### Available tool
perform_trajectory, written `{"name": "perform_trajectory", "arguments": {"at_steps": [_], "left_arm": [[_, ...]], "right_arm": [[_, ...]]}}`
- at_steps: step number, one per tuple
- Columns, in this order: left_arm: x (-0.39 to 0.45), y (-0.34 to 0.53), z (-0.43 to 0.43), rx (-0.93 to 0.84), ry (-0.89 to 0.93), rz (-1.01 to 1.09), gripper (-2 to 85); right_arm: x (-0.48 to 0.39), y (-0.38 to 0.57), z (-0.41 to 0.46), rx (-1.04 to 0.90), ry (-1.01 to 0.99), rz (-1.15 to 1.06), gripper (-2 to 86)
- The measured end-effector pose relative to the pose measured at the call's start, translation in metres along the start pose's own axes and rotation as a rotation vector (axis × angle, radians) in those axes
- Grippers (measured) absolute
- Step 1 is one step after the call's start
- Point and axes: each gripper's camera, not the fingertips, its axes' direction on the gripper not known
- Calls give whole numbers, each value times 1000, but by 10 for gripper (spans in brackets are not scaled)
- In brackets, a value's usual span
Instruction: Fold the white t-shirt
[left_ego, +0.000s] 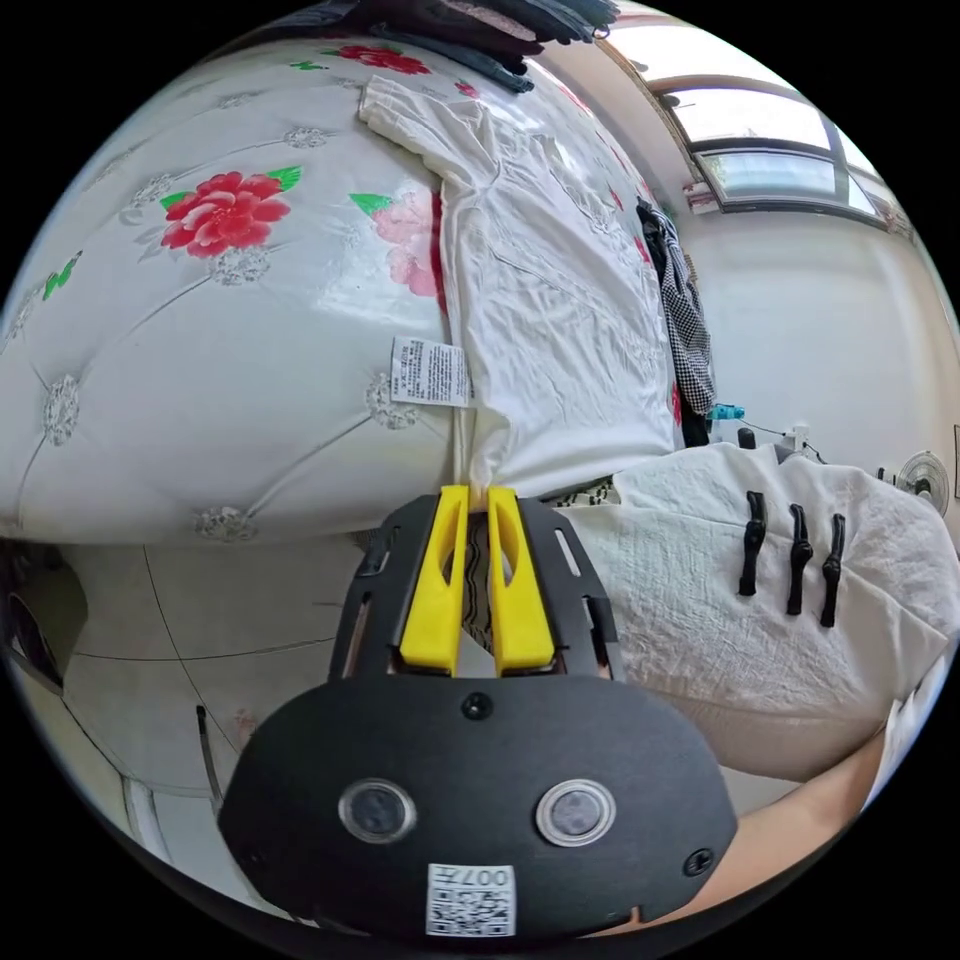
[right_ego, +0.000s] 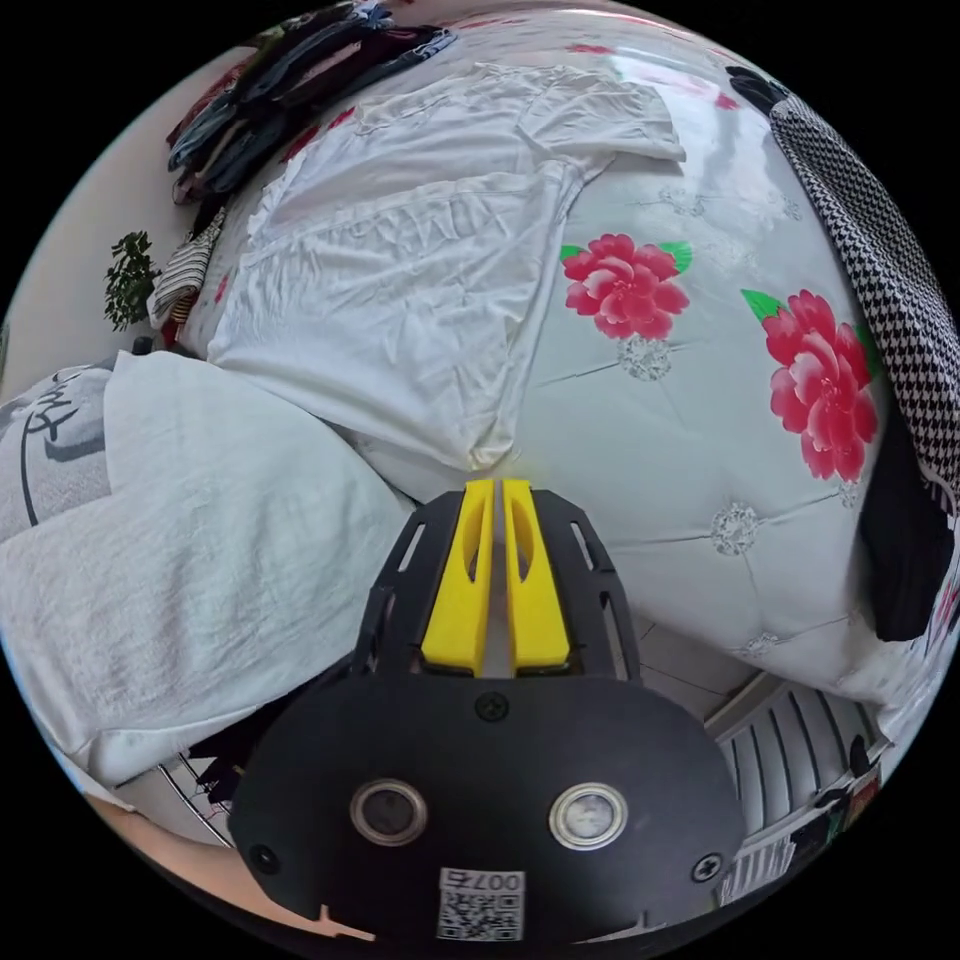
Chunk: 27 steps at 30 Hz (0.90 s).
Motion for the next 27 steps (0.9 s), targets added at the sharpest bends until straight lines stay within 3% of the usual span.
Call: {"name": "perform_trajectory", "arguments": {"at_steps": [3, 8, 12, 15, 19, 21, 23, 27], "left_arm": [[3, 7, -9, 31, -7, -2, 49], [14, 18, -35, 92, -55, 8, 54], [28, 9, -40, 108, -38, 77, 58], [37, -6, -19, 27, -20, 134, 61], [37, -10, 21, -164, -145, 178, 30], [38, -5, 27, -205, -161, 190, 24], [42, 1, 16, -172, -142, 218, 15], [34, -2, -44, 96, -77, 169, 16]], "right_arm": [[0, 1, -11, 2, 12, 6, 1], [-20, 7, -63, 218, -9, -20, 2], [-44, -8, -61, 232, -58, -89, 2], [-63, -28, -36, 150, -76, -149, 2], [-68, -38, 13, -39, 53, -148, -1], [-63, -32, 6, 11, 15, -117, -2], [-59, -25, -12, 52, -43, -67, -3], [-61, -15, -46, 187, 6, -19, -3]]}}
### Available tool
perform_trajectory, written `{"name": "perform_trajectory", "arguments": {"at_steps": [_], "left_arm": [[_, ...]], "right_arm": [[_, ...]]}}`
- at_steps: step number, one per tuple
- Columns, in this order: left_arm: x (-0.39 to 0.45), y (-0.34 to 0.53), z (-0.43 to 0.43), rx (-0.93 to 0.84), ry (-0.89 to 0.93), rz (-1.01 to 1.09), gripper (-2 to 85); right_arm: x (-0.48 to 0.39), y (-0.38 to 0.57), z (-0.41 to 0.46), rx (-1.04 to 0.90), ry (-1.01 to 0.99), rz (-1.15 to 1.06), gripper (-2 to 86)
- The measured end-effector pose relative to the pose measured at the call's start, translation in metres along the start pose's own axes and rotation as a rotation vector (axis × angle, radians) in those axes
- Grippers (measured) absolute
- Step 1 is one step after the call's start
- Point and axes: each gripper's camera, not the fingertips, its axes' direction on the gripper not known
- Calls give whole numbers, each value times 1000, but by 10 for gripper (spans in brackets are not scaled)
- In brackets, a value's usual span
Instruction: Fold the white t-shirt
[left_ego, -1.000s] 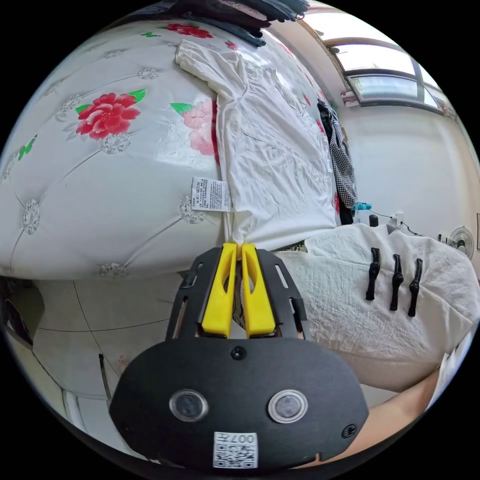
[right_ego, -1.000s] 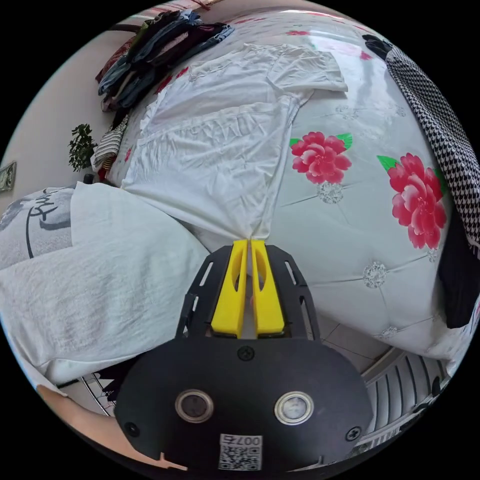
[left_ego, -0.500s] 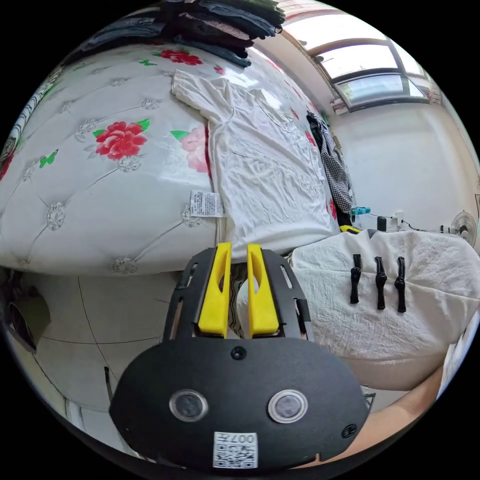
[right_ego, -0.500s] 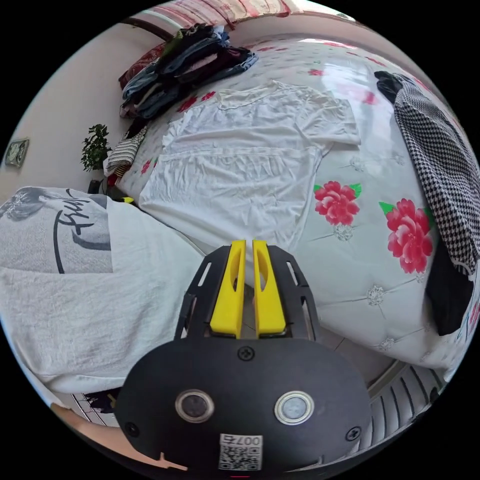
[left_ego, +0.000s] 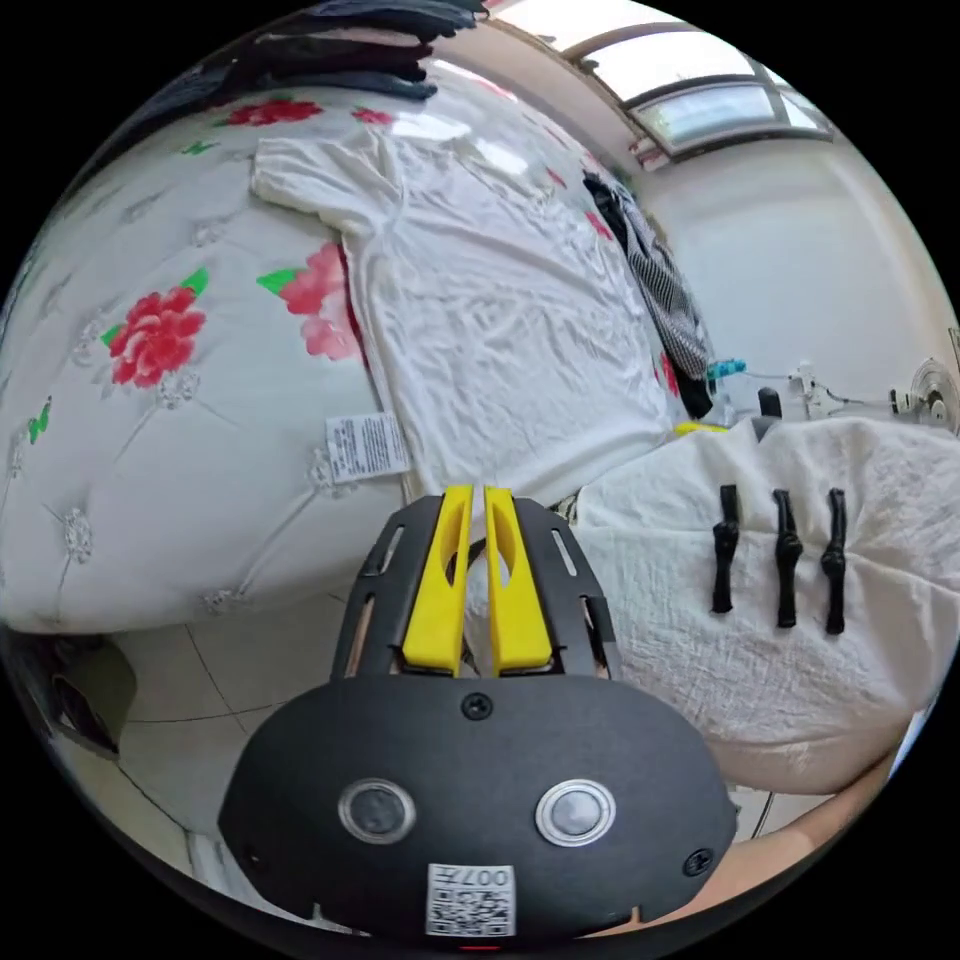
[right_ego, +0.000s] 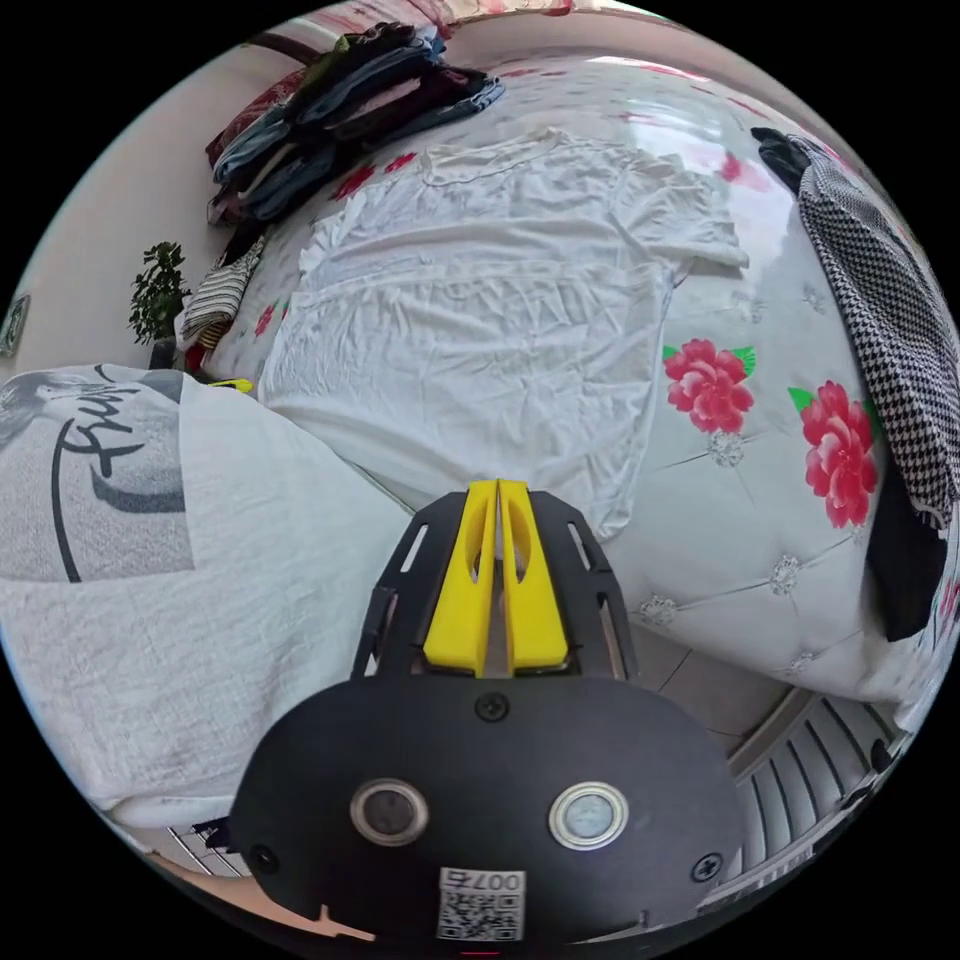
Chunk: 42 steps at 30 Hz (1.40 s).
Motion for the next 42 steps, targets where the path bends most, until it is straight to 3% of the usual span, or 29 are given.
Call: {"name": "perform_trajectory", "arguments": {"at_steps": [3, 7, 12, 17, 19, 24, 29, 32, 35, 37, 39, 42], "left_arm": [[-35, -18, -34, 212, -2, -133, 47], [-92, -56, -45, 370, 1, -372, 83], [-138, -89, -41, 407, 89, -573, 115], [-146, -99, -43, 439, 80, -578, 76], [-160, -86, -39, 502, 165, -614, 3], [-193, -9, -20, 818, 489, -852, -9], [-191, 34, -2, 988, 591, -934, -9], [-176, 16, -15, 971, 531, -862, -9], [-126, -34, -47, 873, 351, -536, -9], [-49, -85, -51, 613, 169, -79, -8], [4, -101, -29, 422, 24, 172, -7], [40, -107, 19, 230, -118, 296, -6]], "right_arm": [[0, -9, -15, 68, 12, 17, -3], [-7, -36, -18, 77, -29, 5, -3], [-28, -57, -19, 33, 17, -89, -3], [-29, -65, -18, 3, -2, -83, -3], [-25, -67, -18, 1, -41, -72, -3], [-15, -70, -23, 11, -103, -57, -3], [-1, -69, -21, 7, -161, -23, -3], [2, -69, -23, 7, -168, -30, -3], [4, -69, -30, 19, -158, -40, -2], [5, -67, -33, 37, -156, -40, -2], [9, -65, -32, 49, -163, -30, 0], [14, -70, -22, 58, -170, -1, 6]]}}
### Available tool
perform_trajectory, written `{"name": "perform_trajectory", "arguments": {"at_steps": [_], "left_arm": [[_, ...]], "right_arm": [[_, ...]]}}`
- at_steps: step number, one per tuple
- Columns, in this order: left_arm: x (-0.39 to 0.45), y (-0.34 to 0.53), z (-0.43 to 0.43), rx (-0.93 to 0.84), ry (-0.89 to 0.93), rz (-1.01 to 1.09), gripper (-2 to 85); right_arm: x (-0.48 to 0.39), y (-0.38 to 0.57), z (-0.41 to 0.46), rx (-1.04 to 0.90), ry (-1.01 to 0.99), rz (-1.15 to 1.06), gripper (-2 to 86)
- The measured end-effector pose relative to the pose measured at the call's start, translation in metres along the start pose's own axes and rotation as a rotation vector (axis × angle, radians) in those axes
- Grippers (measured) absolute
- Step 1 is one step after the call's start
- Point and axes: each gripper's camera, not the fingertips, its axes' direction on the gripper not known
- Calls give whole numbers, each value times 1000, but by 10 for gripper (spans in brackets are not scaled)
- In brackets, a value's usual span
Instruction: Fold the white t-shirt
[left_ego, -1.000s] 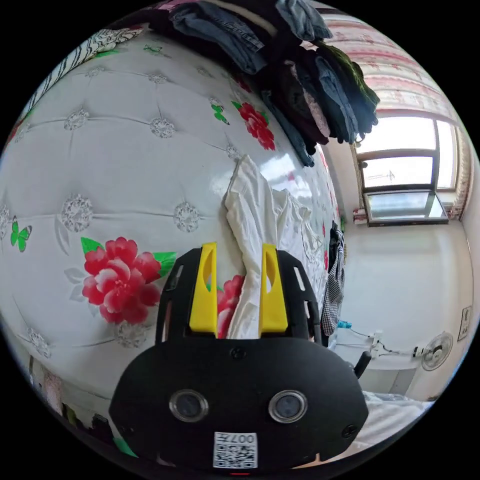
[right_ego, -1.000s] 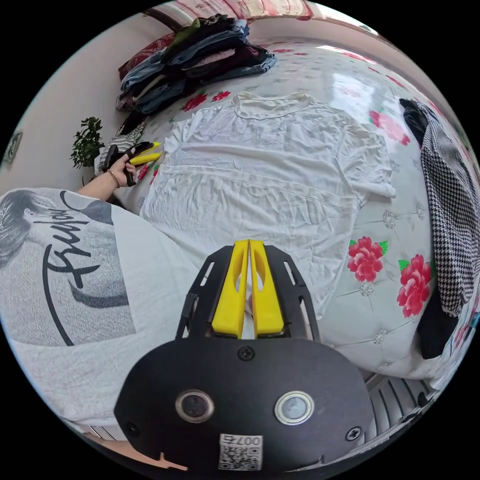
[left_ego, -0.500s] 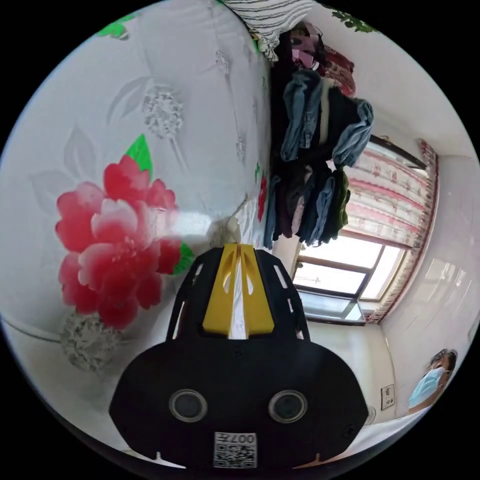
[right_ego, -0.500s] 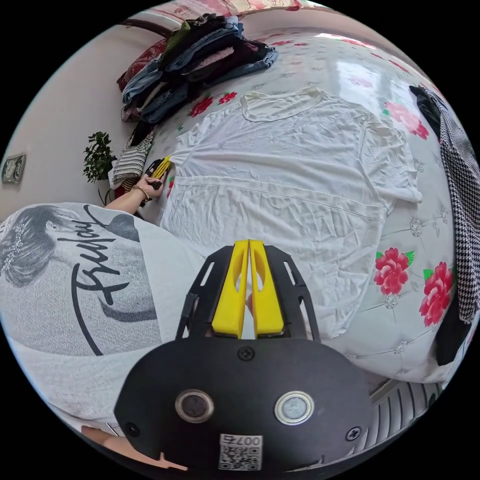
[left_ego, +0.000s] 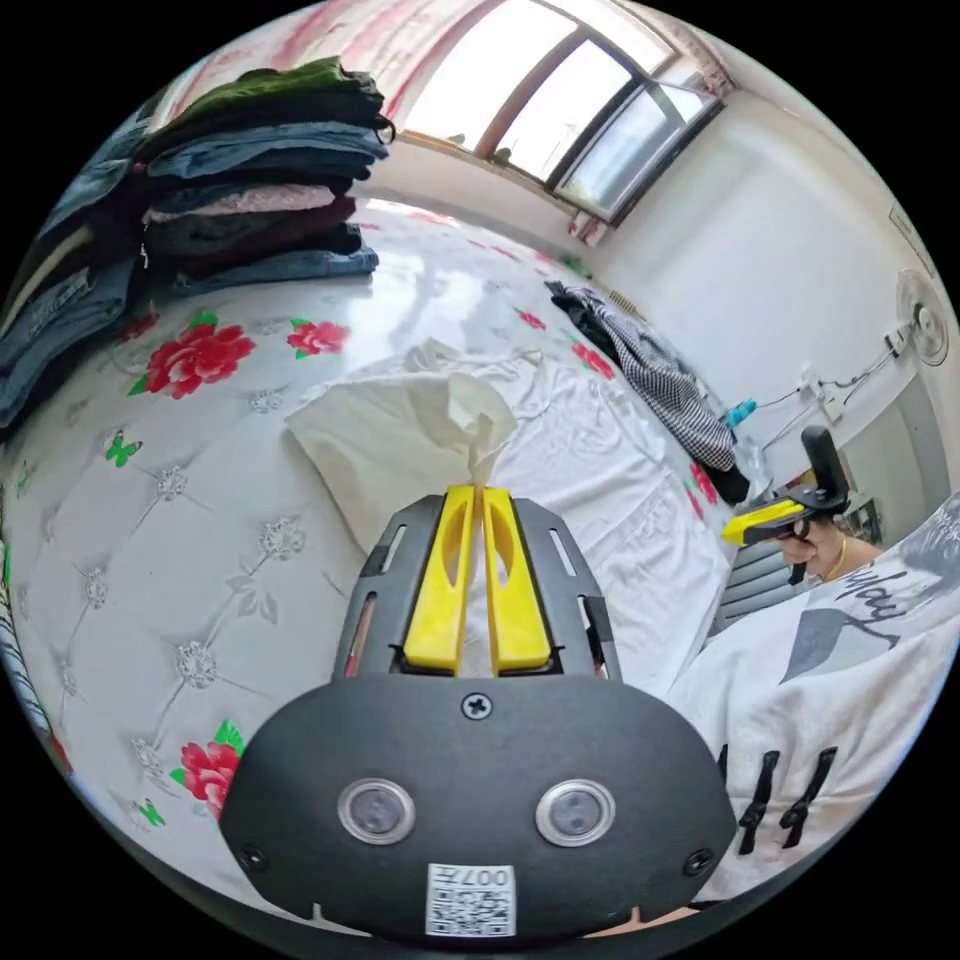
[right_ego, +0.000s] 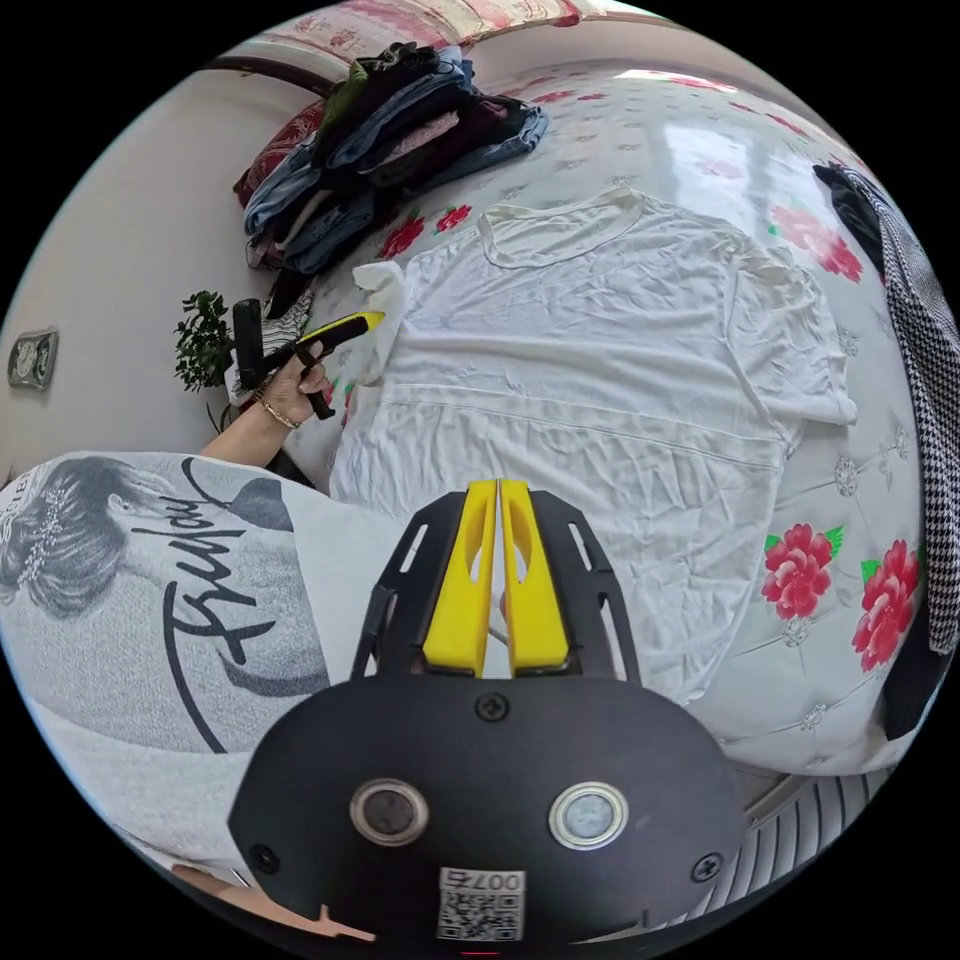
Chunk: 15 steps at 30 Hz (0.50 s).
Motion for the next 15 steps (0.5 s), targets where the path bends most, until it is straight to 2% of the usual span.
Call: {"name": "perform_trajectory", "arguments": {"at_steps": [11, 15], "left_arm": [[70, 4, 48, -138, -84, 174, 45], [82, 6, 54, -157, -91, 179, 56]], "right_arm": [[-38, -125, 49, 9, -22, -156, 59], [-48, -170, 86, -37, -60, -144, 72]]}}
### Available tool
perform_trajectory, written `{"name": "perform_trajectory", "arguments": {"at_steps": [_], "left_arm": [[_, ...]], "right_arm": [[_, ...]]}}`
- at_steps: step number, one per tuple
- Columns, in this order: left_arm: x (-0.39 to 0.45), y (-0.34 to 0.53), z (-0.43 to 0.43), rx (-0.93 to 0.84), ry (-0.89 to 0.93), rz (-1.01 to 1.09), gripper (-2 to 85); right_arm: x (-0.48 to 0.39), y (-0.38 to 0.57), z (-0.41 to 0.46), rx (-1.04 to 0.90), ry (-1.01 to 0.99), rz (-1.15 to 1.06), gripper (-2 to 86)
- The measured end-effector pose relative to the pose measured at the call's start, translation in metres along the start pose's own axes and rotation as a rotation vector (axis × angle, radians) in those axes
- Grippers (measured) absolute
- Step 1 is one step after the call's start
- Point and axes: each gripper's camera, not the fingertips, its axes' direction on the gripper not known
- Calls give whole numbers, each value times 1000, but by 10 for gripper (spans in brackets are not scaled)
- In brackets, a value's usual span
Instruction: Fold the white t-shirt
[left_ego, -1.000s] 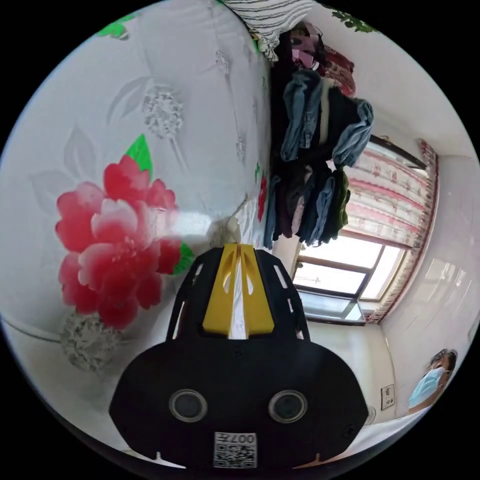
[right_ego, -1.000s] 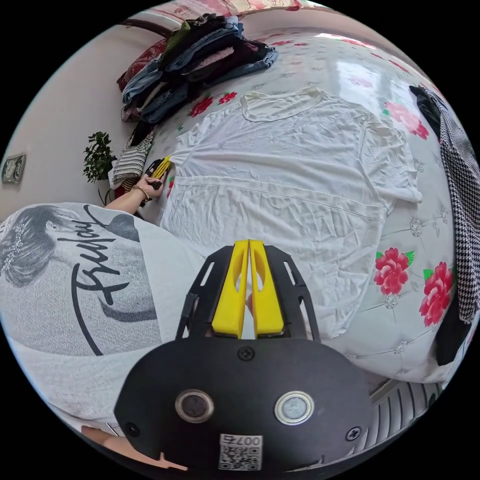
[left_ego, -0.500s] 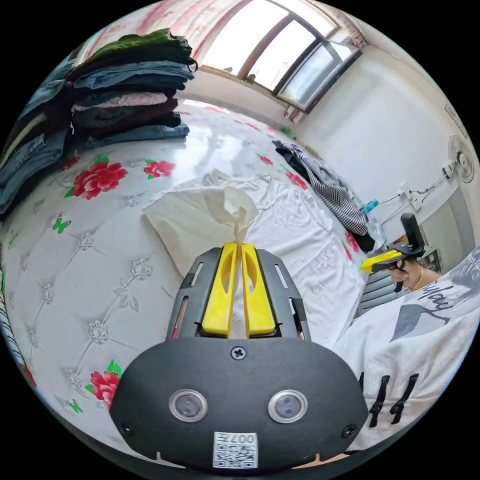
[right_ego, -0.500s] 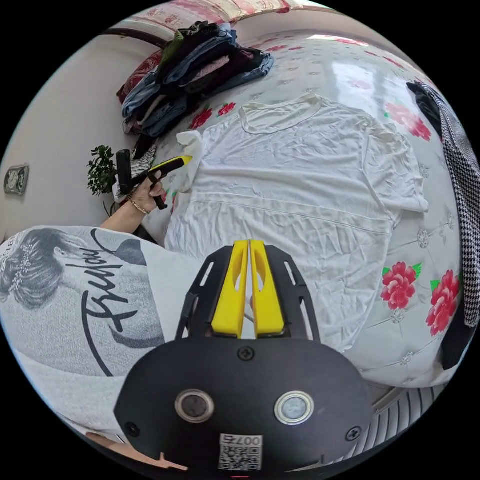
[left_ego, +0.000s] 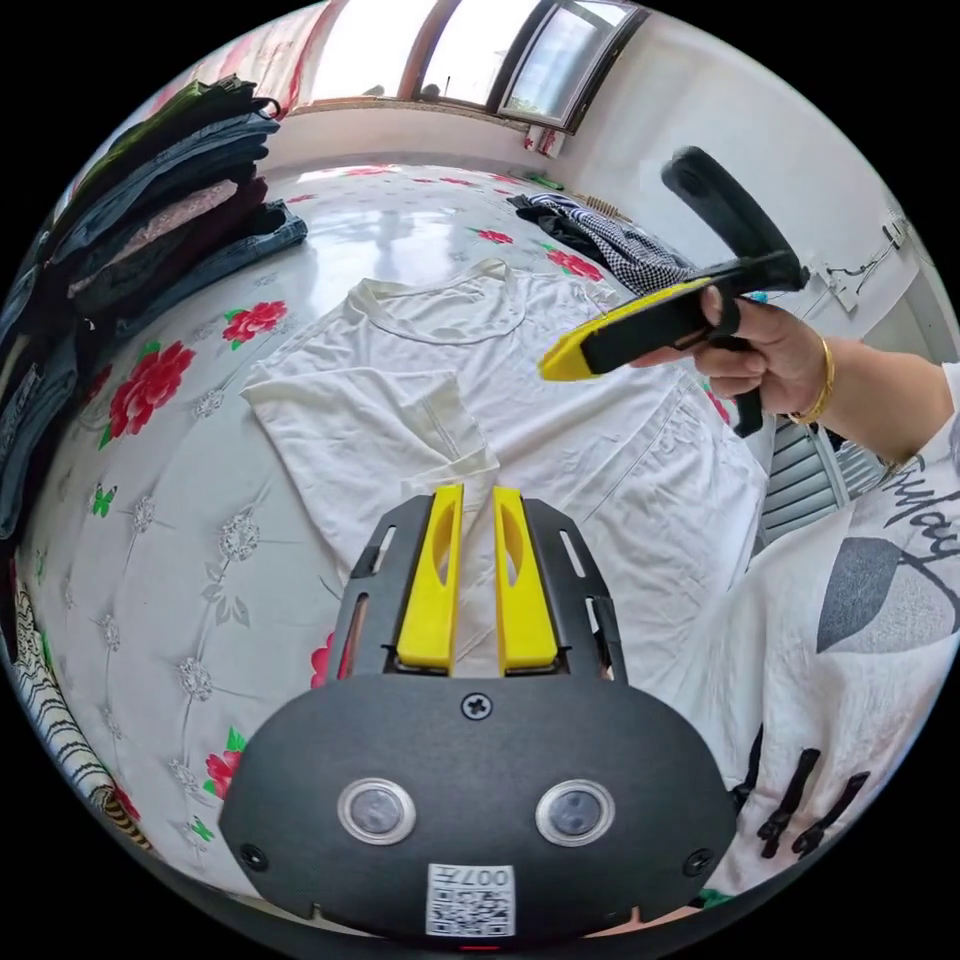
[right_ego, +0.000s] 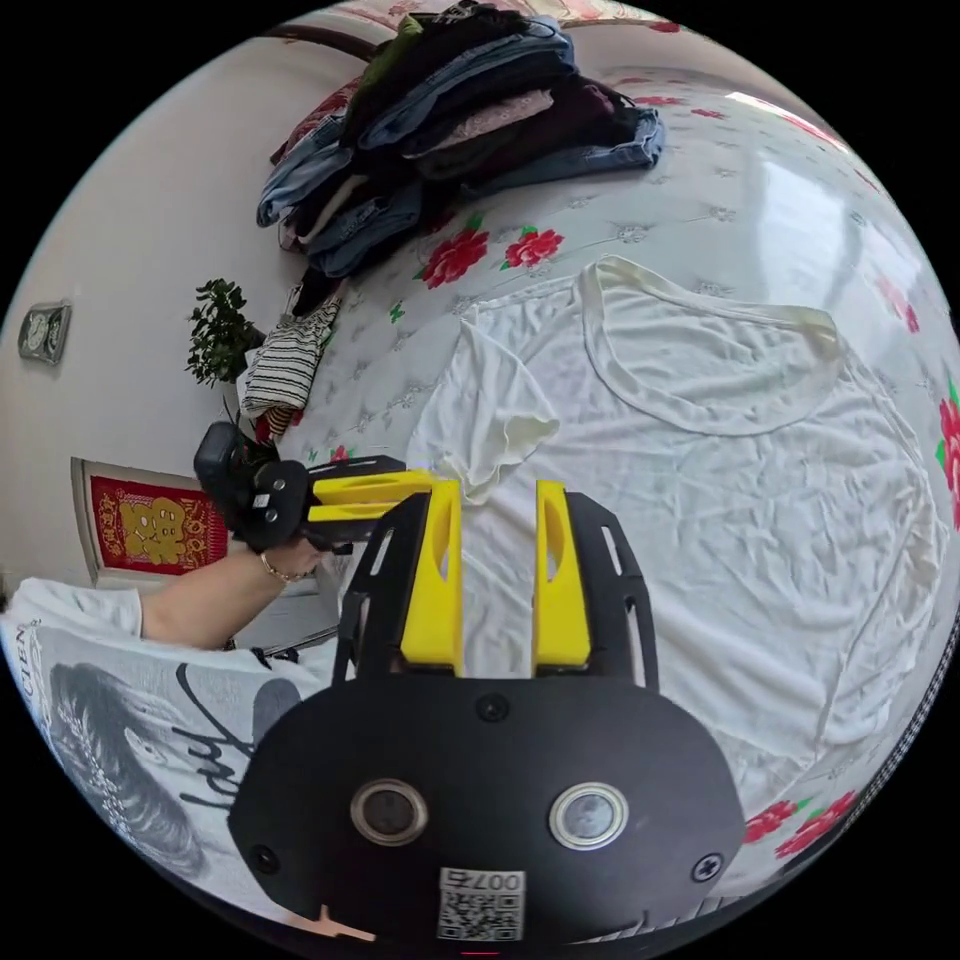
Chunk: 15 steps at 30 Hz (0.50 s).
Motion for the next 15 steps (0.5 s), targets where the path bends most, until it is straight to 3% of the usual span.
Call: {"name": "perform_trajectory", "arguments": {"at_steps": [6, 10, 15], "left_arm": [[-3, 2, -24, 93, -97, -126, 71], [-19, -4, 6, -60, -33, -169, 74], [0, -11, 1, -68, -49, -72, 42]], "right_arm": [[-7, -51, 48, -52, 113, 1, 68], [-10, -58, 64, -68, 228, -44, 45], [-4, -46, 57, -32, 167, -23, 44]]}}
